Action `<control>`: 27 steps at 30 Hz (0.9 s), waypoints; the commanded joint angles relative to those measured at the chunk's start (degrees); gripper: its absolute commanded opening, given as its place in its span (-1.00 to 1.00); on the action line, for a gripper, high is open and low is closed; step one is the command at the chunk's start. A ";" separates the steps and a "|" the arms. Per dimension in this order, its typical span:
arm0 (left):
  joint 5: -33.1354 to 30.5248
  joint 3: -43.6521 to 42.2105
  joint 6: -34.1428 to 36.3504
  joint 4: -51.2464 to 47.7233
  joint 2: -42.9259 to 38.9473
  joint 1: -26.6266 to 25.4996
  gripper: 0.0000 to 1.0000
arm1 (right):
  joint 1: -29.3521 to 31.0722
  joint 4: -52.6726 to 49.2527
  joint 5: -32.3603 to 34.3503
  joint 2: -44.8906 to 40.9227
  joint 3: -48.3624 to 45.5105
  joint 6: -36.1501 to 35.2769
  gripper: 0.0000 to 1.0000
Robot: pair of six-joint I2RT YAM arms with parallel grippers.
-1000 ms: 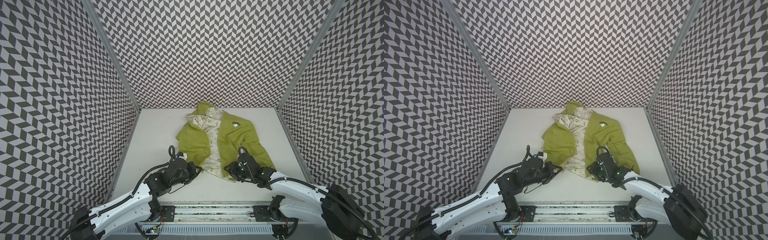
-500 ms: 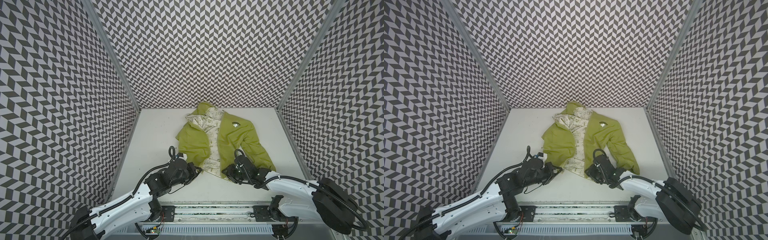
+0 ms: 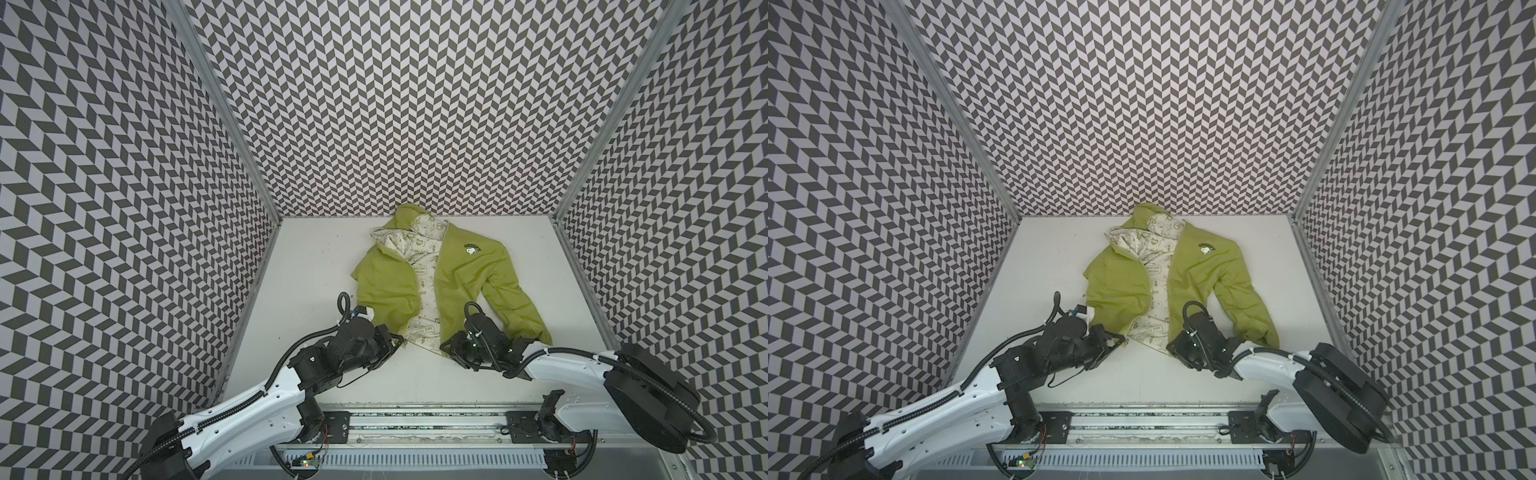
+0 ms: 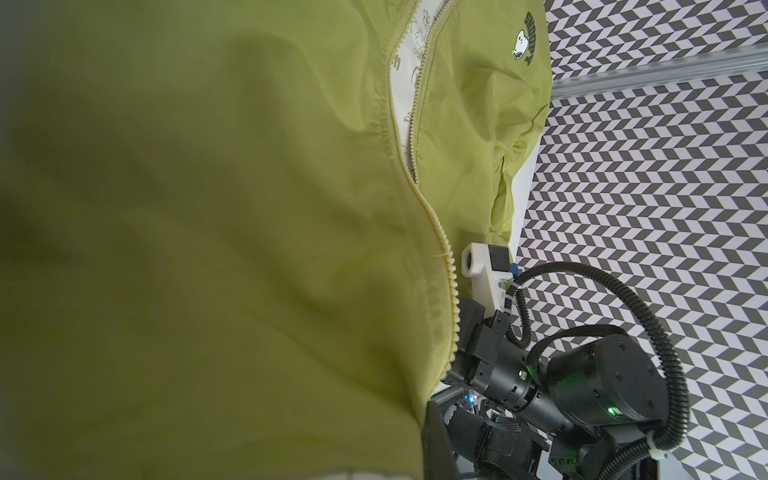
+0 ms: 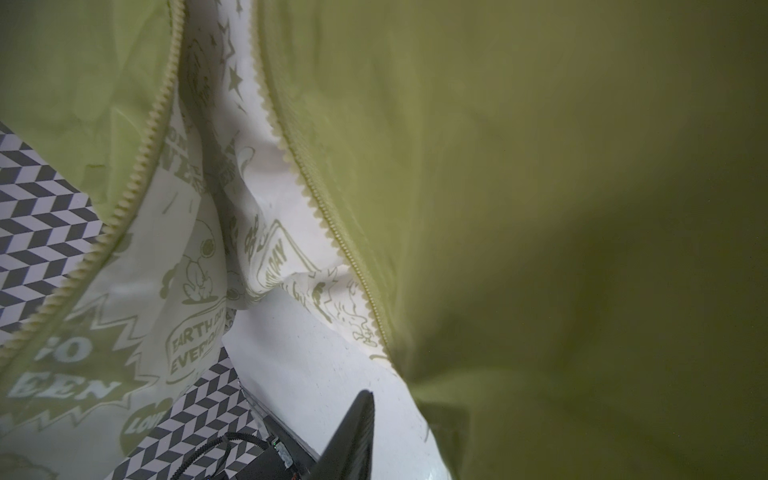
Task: Zip up the jacket
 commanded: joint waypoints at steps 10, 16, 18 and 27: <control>0.00 -0.36 -0.62 -0.34 -1.04 0.10 -1.00 | 0.33 -1.88 1.13 1.08 0.12 0.23 -0.42; -0.03 -0.61 -0.78 0.17 -0.83 0.10 -1.00 | 0.24 -5.59 2.30 -0.25 2.34 0.79 -0.37; -0.02 -0.72 -0.95 0.44 -0.67 0.10 -1.00 | 0.21 -6.37 2.91 -0.95 2.33 0.97 -0.32; 0.11 -0.46 -0.99 1.00 0.01 0.05 -1.00 | 0.02 -6.06 3.29 -1.65 1.78 1.26 -0.35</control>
